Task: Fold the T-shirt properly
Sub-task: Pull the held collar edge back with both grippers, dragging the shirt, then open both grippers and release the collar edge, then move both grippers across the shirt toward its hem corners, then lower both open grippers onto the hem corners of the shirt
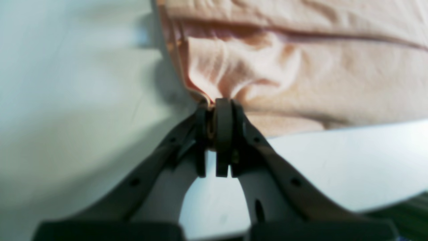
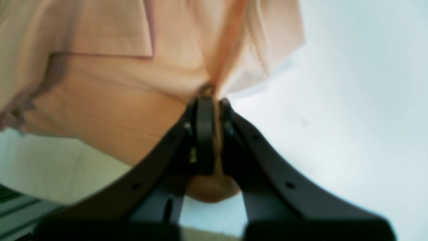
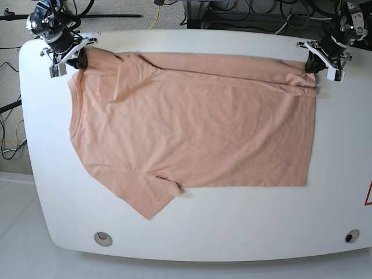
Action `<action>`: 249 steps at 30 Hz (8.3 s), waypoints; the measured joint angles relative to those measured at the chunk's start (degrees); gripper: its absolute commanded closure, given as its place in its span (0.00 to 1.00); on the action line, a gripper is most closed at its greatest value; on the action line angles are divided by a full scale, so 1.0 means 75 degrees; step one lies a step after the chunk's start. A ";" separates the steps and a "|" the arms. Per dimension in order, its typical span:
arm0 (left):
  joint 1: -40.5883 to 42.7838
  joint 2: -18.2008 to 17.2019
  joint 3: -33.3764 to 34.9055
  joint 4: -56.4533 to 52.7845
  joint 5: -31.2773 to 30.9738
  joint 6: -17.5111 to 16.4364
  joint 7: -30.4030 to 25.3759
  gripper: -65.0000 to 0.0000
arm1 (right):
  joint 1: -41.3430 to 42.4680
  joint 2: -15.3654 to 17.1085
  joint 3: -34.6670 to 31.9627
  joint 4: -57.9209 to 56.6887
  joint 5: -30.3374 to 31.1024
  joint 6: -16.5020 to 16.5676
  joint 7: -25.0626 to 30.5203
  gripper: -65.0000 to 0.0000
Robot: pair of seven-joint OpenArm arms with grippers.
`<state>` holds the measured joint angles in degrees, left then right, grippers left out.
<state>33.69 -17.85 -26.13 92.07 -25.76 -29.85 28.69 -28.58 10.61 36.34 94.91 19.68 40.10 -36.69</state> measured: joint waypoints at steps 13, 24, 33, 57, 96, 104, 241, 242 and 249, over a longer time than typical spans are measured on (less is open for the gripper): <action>0.0851 -0.0064 -0.0353 0.0376 0.0087 0.0009 0.0079 1.00 | -0.0901 -0.0720 -0.0038 0.0947 -0.0114 -0.0055 -0.0259 1.00; 0.1174 -0.0163 -0.0495 0.0396 0.0093 0.0017 0.0117 1.00 | -0.1046 -0.0729 0.0020 0.0831 -0.0111 -0.0012 -0.0064 1.00; 0.1186 -0.0163 -0.0475 0.0382 0.0160 -0.0029 0.0050 1.00 | -0.1081 -0.0629 -0.0044 0.0726 -0.0143 0.0003 0.0093 1.00; 0.1172 -0.0108 -0.0469 0.0402 0.0227 -0.0023 0.0064 0.96 | -0.1003 -0.0568 0.0012 0.0699 -0.0192 0.0087 0.0023 0.90; 0.0836 -0.0125 -0.1087 0.1209 0.0682 0.0058 0.0329 0.61 | -0.0697 -0.0580 0.0149 0.1434 -0.0335 -0.0023 -0.0930 0.50; 0.0309 -0.0181 -0.1591 0.1507 0.0662 0.0087 0.0338 0.63 | -0.0117 -0.0420 0.0201 0.1475 -0.0219 -0.0015 -0.1032 0.50; -0.7149 -0.0350 0.1725 -0.5773 0.1658 0.0574 -0.0376 0.55 | 0.8023 0.0469 -0.3337 -0.6857 -0.1853 -0.0283 0.1268 0.50; -0.7149 -0.0347 0.1725 -0.5773 0.1655 0.0574 -0.0379 0.55 | 0.8032 0.0469 -0.3322 -0.6883 -0.1859 -0.0283 0.1265 0.50; -0.7111 -0.0338 0.1728 -0.5770 0.1652 0.0571 -0.0379 0.54 | 0.8029 0.0475 -0.3238 -0.7018 -0.1920 -0.0289 0.1288 0.49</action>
<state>-19.64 -20.38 -13.17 48.80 -13.37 -25.56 25.85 31.64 14.17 12.05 42.28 5.28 37.93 -27.03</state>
